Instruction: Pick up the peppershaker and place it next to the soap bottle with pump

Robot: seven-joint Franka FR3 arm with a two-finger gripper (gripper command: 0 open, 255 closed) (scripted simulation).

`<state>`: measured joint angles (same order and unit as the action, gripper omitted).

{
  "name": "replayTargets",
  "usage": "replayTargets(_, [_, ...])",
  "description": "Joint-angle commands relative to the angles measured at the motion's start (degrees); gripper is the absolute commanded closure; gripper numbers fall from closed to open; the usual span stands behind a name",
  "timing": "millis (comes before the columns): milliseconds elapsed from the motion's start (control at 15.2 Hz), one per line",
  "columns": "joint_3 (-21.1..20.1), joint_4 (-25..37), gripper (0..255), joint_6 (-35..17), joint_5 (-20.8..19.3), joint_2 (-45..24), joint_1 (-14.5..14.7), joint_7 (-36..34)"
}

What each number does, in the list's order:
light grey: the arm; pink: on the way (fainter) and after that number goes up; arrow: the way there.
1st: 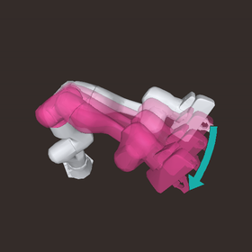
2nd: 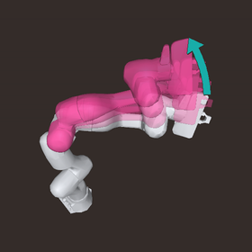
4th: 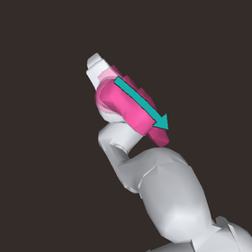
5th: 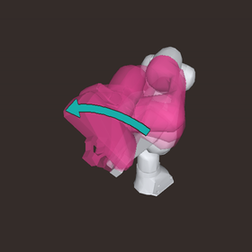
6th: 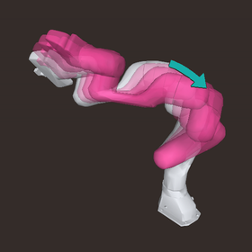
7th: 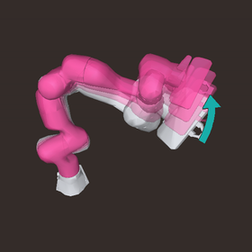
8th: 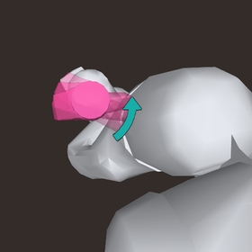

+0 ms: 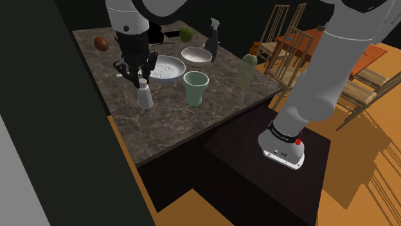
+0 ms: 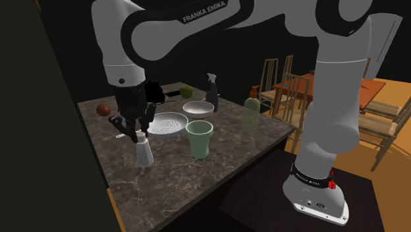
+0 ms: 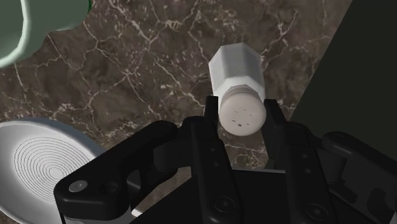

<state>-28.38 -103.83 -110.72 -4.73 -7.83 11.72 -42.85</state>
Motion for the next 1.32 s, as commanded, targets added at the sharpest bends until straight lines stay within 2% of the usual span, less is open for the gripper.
replayTargets(0, [0.0, 1.5, 255, 1.6, 0.1, 0.1, 0.1, 0.0])
replayTargets(1254, [-0.4, 16.3, 255, 16.3, 0.2, 0.0, 0.5, 0.4])
